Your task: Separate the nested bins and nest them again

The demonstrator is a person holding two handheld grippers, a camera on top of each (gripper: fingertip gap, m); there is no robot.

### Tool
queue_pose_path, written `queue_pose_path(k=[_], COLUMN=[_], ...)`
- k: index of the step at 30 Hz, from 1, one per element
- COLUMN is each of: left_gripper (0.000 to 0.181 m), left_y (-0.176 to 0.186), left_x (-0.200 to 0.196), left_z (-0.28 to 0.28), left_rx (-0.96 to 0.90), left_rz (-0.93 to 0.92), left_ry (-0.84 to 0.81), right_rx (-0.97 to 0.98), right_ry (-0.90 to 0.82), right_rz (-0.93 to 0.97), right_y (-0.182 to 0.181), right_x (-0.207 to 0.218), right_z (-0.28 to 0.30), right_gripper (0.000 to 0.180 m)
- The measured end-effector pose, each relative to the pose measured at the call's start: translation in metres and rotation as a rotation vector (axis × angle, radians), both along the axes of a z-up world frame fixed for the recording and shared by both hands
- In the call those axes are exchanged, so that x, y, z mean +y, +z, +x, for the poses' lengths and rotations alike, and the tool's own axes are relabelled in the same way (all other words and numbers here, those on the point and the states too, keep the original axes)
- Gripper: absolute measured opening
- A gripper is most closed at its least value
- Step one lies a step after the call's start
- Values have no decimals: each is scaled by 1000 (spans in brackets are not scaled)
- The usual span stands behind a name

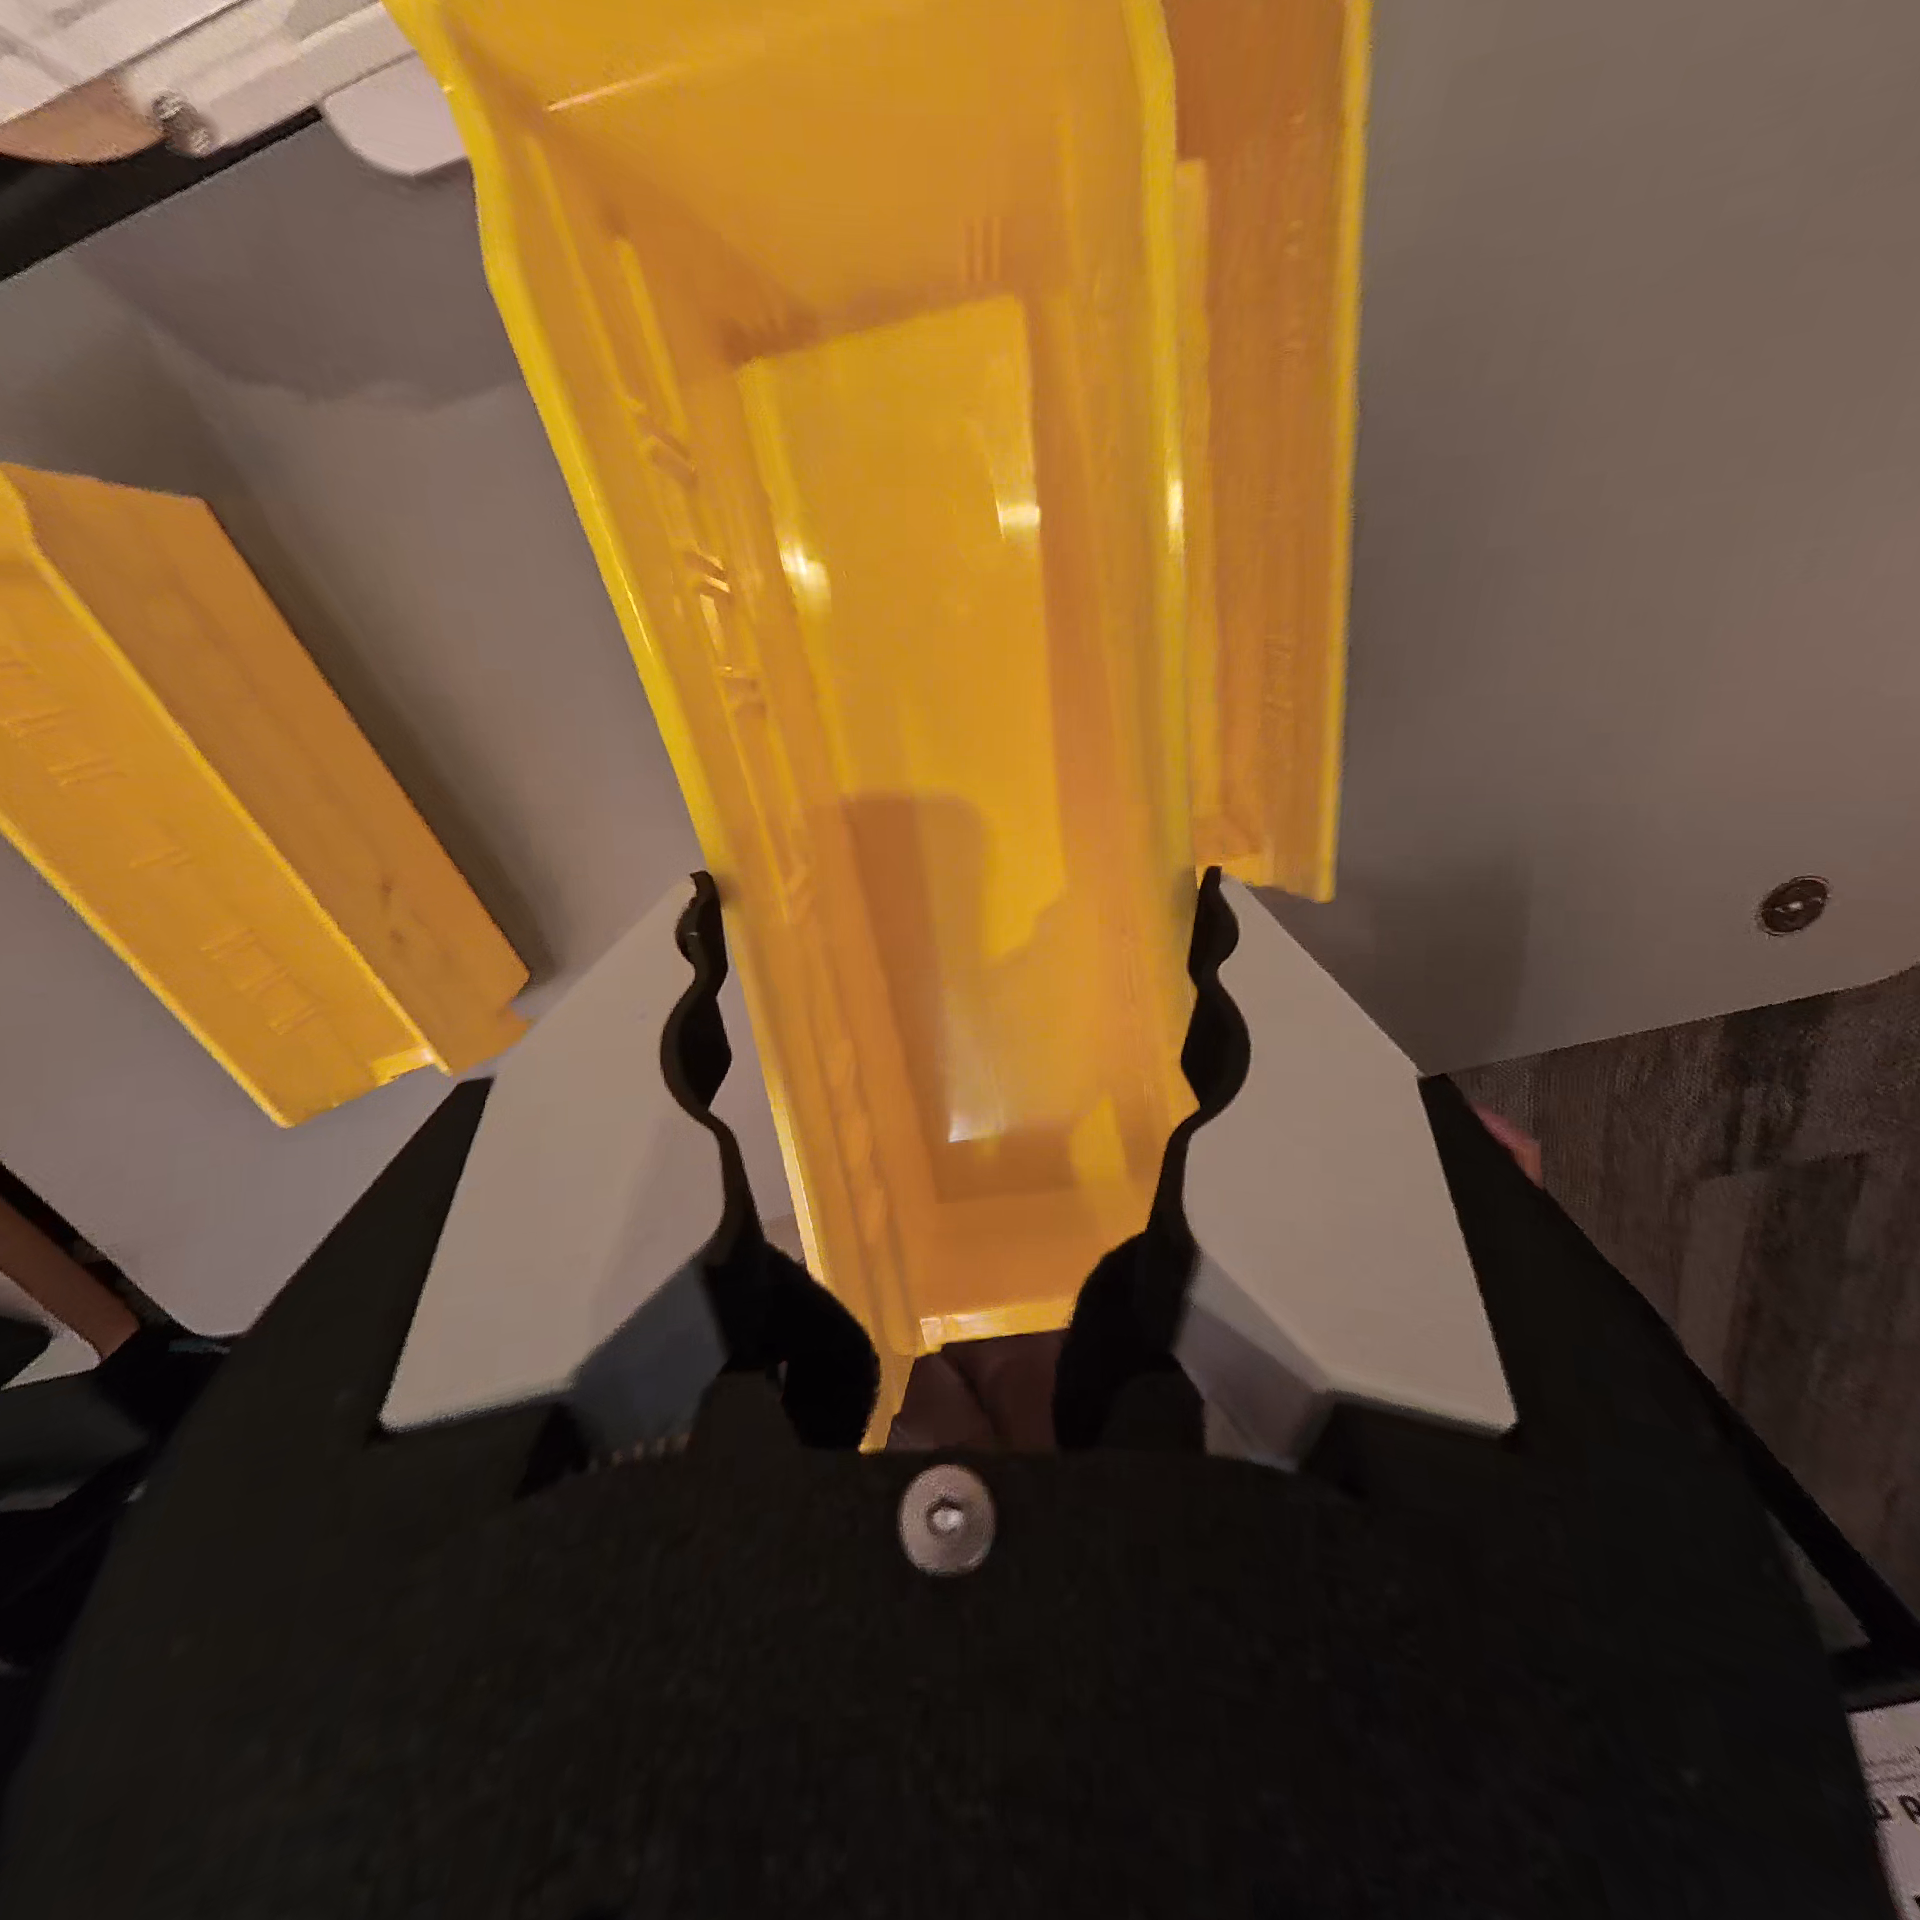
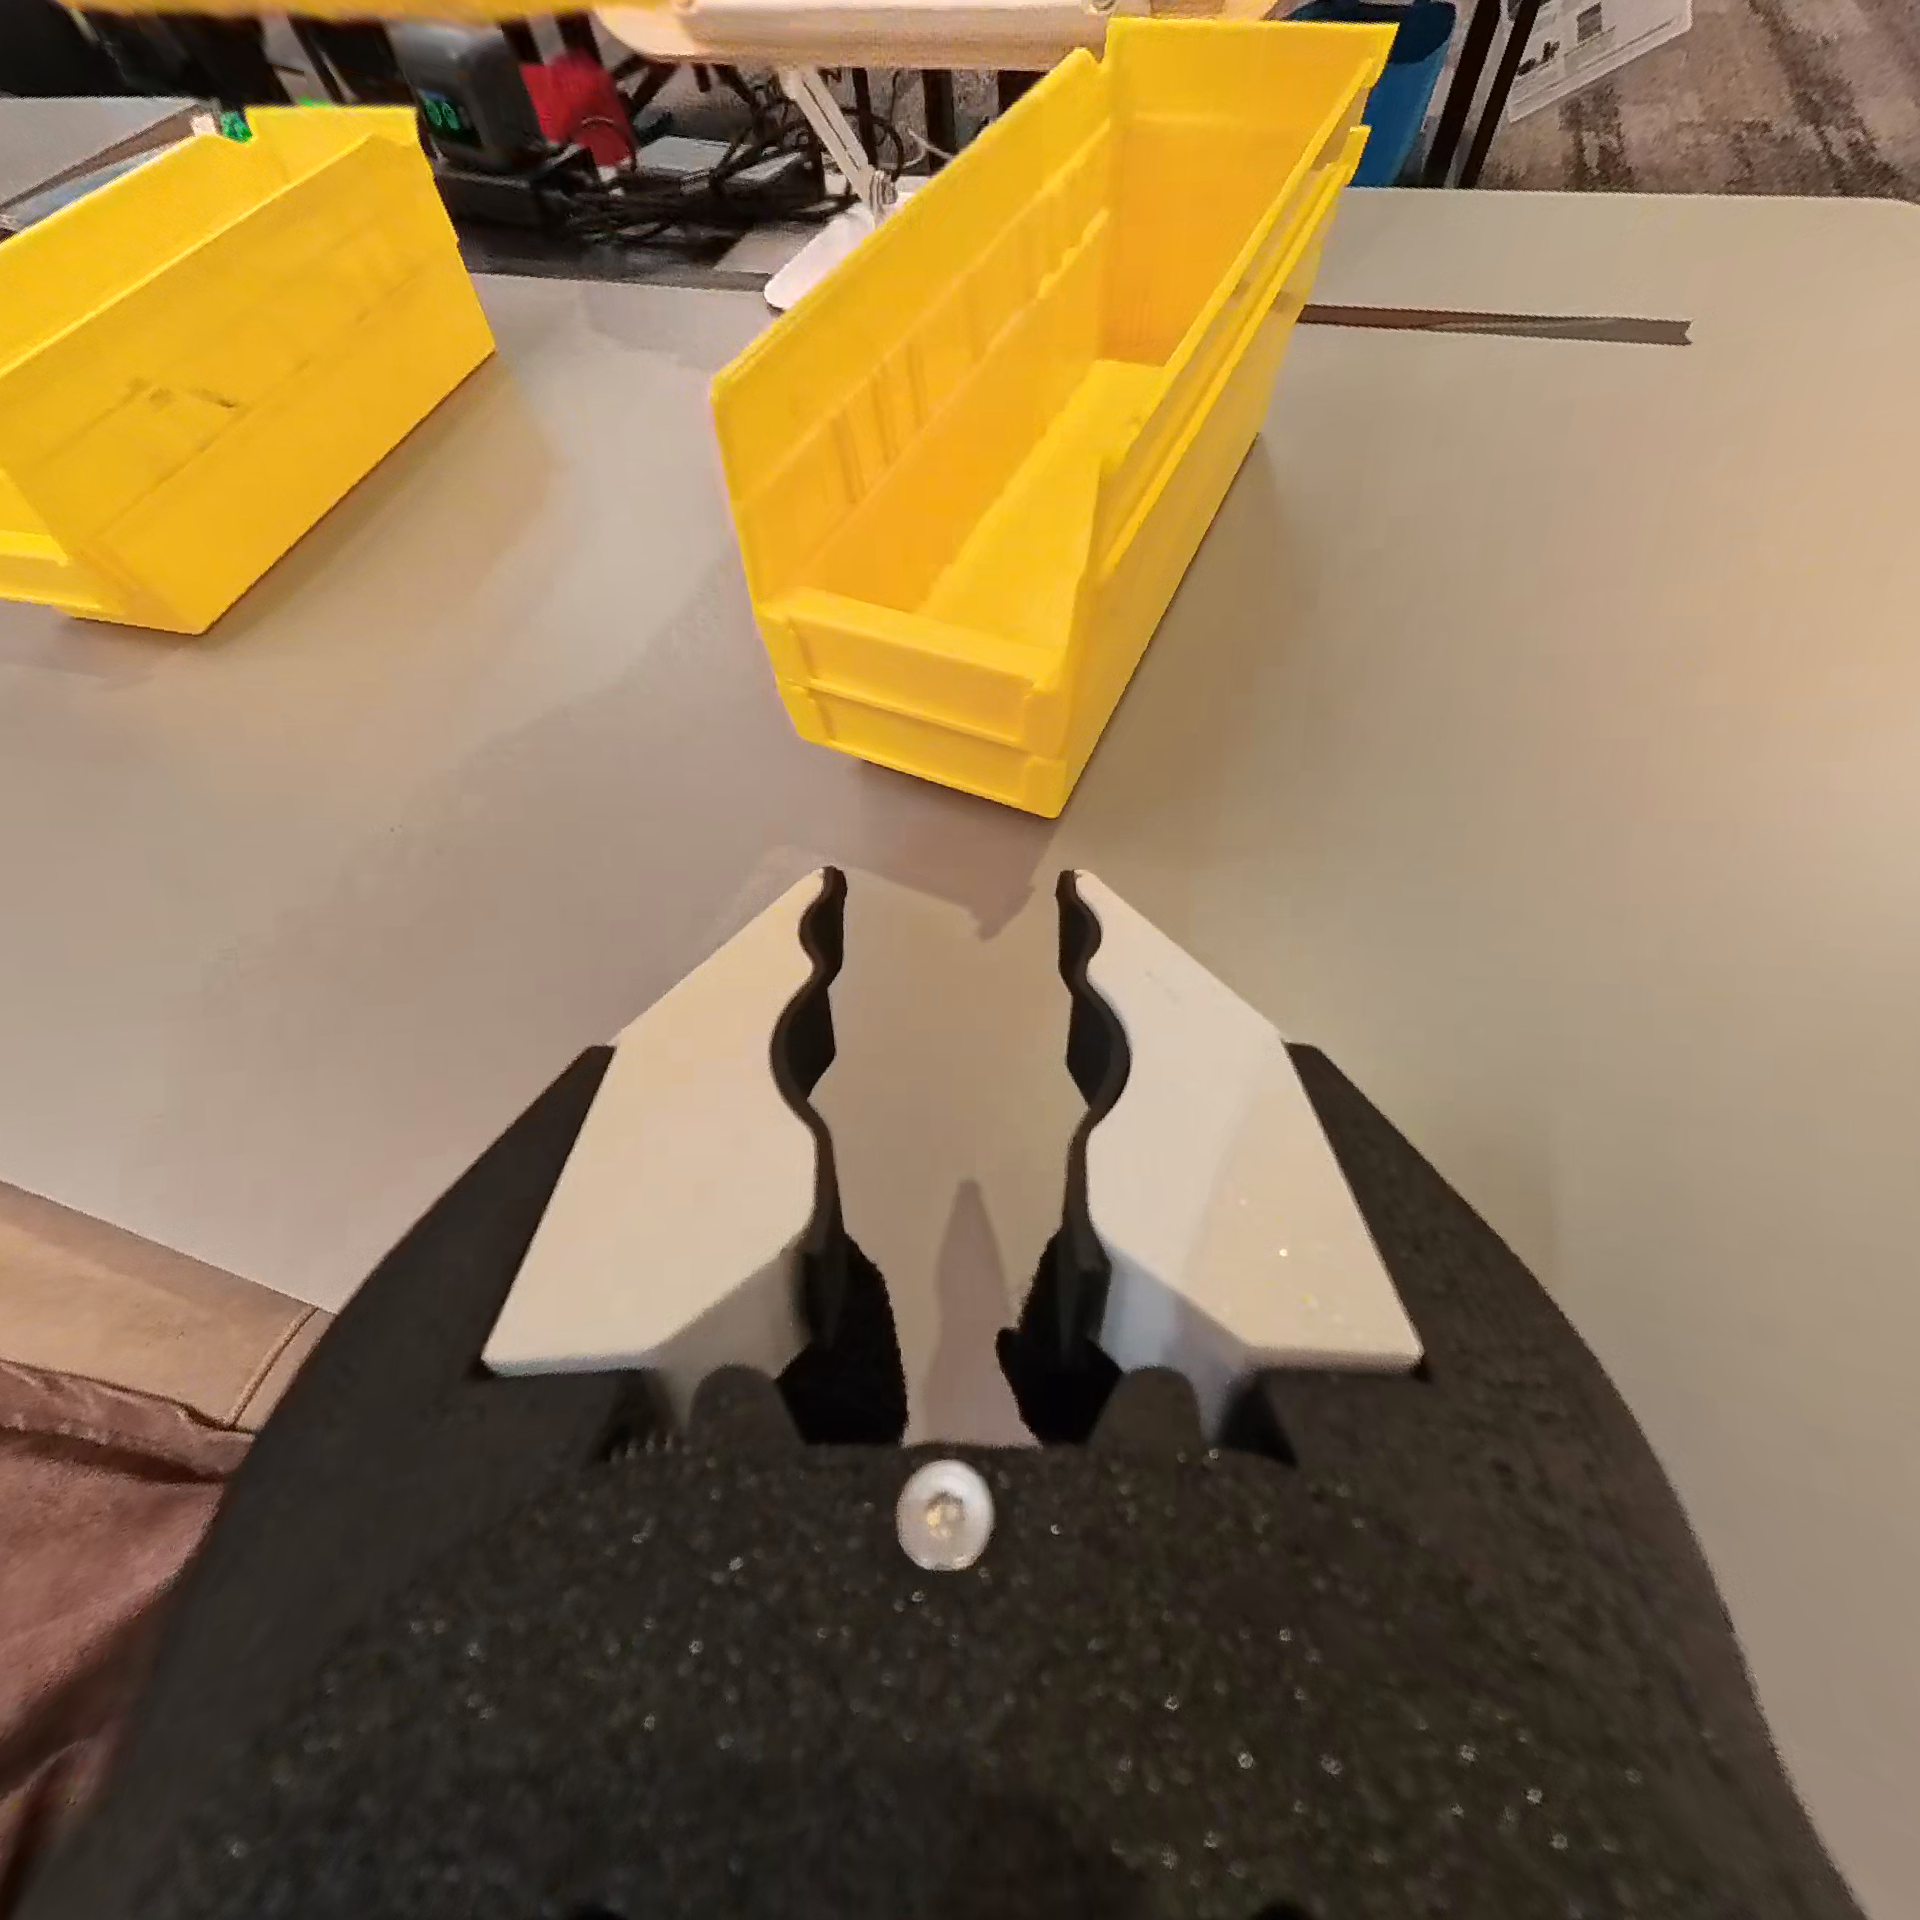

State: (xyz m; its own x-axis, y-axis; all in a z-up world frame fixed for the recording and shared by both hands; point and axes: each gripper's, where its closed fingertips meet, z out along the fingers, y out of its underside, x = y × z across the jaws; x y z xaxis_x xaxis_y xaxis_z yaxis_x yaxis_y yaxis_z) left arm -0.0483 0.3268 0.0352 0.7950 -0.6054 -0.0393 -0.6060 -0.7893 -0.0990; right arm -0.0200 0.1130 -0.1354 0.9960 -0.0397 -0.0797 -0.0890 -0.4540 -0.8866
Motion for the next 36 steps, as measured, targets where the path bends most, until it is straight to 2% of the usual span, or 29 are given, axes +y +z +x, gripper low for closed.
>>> queue_pose_path(k=[4, 10, 18, 26, 32, 36], left_gripper=[88, 89, 90, 94, 105, 114], left_y=[-15, -86, -151, -179, -181, -175], left_x=[20, 42, 59, 63, 66, 58], left_z=[-51, -111, -148, -150, -146, -146], left_rx=[15, 49, 98, 113, 76, 77], left_rz=[-13, -76, -122, -108, -81, -94], left_ry=[63, 128, 147, 127, 150, 89], right_rx=[-11, -34, -37, -26, -34, -53], right_ry=[4, 13, 6, -1, 13, 29], right_rz=[-7, -28, -42, -35, -41, -54], right_y=[-1, -7, -12, -10, -11, -13], right_x=[1, 1, 1, -1, 0, 0], right_z=[-2, -6, -1, 3, -2, -6], right_gripper=[41, 41, 41, 41, 41, 41])
